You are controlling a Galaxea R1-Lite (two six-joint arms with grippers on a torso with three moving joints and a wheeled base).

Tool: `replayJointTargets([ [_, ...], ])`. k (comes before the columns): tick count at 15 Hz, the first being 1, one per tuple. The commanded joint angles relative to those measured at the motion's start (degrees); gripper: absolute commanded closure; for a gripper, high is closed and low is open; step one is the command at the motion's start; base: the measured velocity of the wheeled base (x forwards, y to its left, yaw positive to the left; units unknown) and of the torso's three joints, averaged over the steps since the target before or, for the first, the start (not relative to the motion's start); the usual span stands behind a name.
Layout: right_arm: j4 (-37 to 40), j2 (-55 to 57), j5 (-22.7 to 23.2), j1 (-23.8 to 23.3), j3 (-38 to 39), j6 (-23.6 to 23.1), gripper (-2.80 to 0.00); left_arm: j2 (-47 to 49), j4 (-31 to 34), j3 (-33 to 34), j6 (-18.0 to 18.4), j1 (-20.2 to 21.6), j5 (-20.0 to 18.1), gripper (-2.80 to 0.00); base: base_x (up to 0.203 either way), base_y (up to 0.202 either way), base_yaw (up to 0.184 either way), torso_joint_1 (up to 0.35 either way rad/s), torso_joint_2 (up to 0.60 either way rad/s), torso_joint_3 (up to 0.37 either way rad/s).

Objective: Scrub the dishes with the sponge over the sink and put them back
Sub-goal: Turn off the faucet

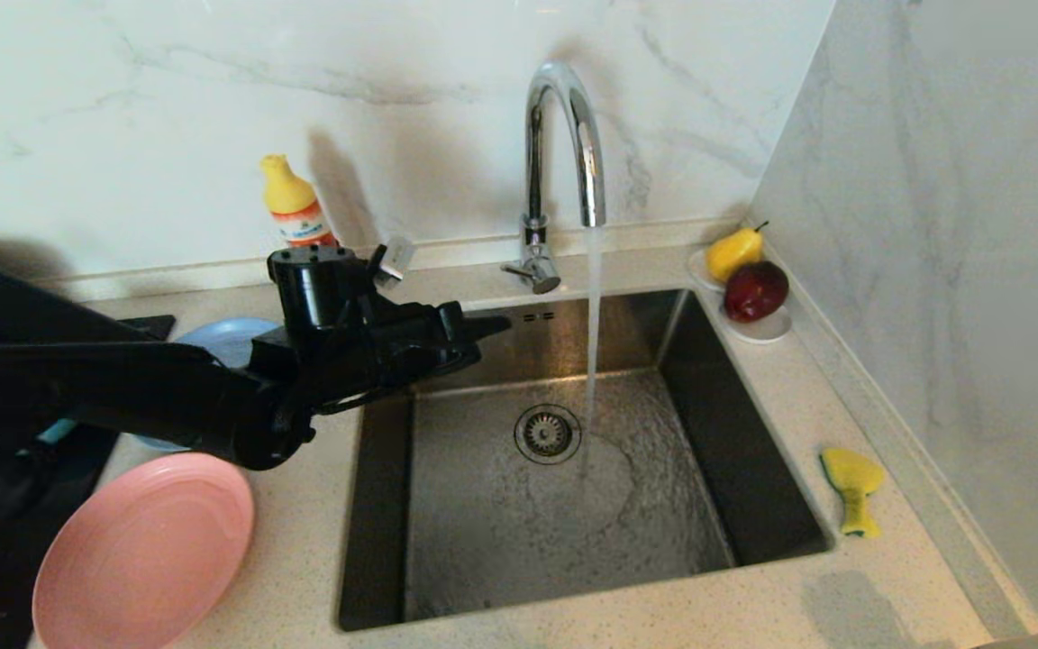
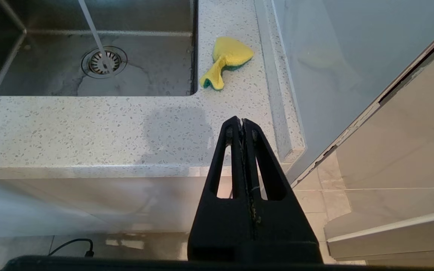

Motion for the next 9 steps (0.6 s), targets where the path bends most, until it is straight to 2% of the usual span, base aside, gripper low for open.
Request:
replayJointTargets([
  [1, 0.0, 0.0, 0.0, 0.0, 0.0, 0.0, 0.00, 3.5, -2.7, -0.4, -0.6, -0.1, -0.1, 0.00, 0.000, 0.000, 0.000, 0.000, 0.00, 0.000],
  [3, 0.0, 0.0, 0.0, 0.0, 0.0, 0.0, 0.00, 5.6, -5.3, -1.7, -0.8, -0.1, 1.2, 0.00, 0.000, 0.000, 0.000, 0.000, 0.00, 0.000],
  [7, 0.0, 0.0, 0.0, 0.0, 0.0, 0.0, 0.00, 9.9, -7.3, -8.2, -1.8, -0.1, 6.5, 0.00, 0.000, 0.000, 0.000, 0.000, 0.00, 0.000],
  [9, 0.0, 0.0, 0.0, 0.0, 0.0, 0.0, 0.00, 10.8, -7.3, -11.6, -4.1, -0.1, 8.1, 0.00, 0.000, 0.000, 0.000, 0.000, 0.00, 0.000],
])
